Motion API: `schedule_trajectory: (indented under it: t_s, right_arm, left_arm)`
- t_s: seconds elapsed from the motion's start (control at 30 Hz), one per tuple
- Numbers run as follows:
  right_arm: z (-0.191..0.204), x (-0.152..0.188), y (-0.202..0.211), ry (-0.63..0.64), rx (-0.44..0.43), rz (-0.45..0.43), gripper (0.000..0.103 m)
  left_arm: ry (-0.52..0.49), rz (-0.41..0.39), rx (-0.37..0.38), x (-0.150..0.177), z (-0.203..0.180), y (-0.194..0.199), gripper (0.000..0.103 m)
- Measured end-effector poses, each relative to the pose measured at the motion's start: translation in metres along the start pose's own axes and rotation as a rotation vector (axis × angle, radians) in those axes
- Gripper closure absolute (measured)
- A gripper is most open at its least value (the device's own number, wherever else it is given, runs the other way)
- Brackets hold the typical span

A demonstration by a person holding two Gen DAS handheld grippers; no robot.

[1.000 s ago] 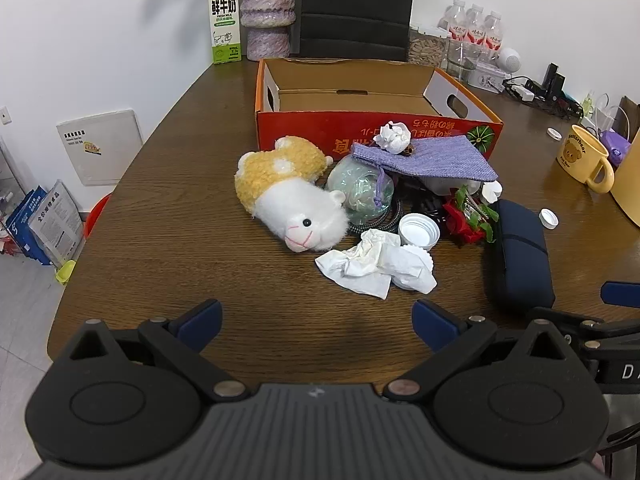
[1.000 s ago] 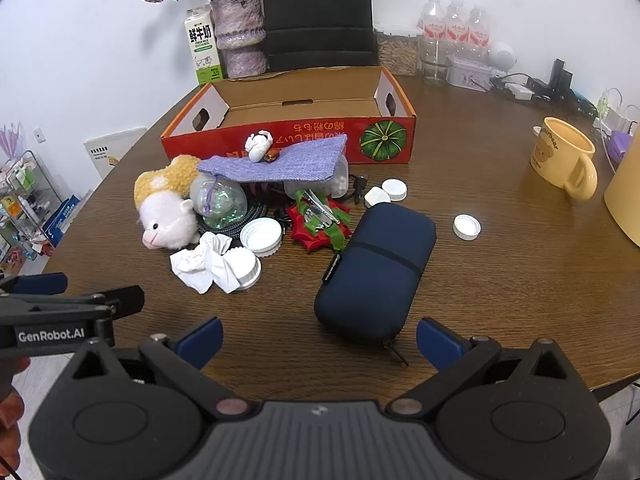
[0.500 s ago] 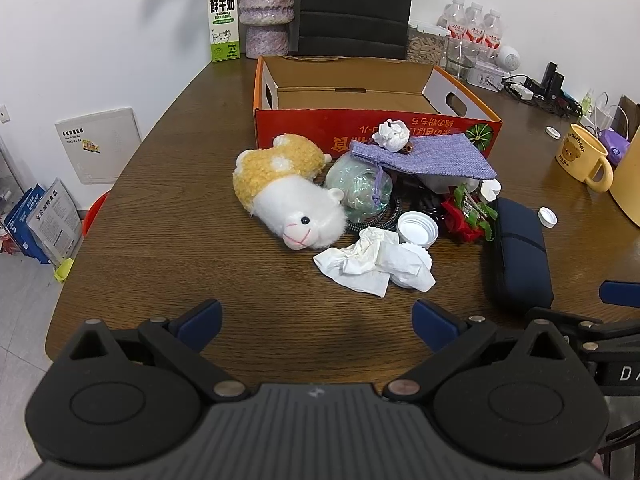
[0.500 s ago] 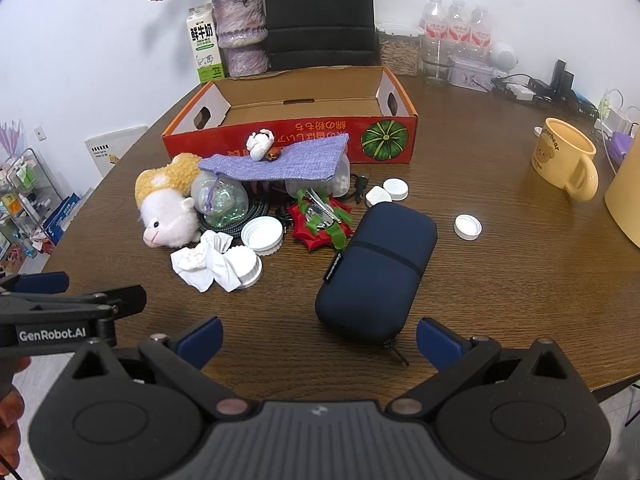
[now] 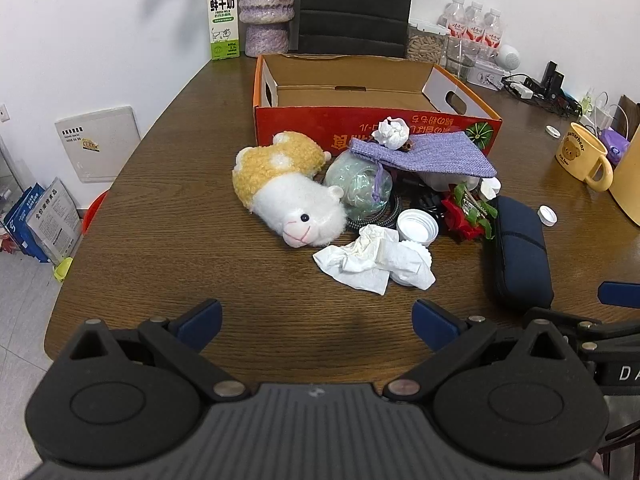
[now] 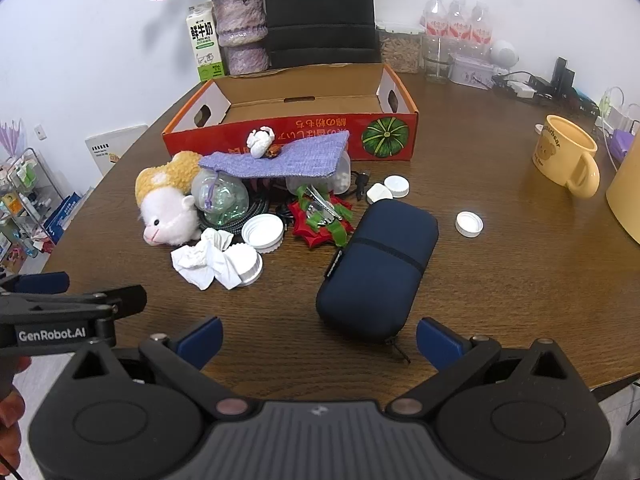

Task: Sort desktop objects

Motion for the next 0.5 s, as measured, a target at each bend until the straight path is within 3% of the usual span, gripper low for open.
schedule_trajectory:
  t_s: [0.5]
  right_arm:
    - [-0.0017,0.002,-0.0039,-0.005,-0.003,0.005,0.0]
  left_arm:
    - [0.003,-0.003,0.003,0.0025,-0.0005,-0.0035,0.0]
Point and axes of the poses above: each gripper's, at about its wrist camera, not at the fingertips, and y roughly against the way its jaws point, z to its left, x to its underside, the point moved 3 cm from there along -y, roughly the way its jaws point, and after that the axes turned 6 degrees about -y, right-handed, at the moved point
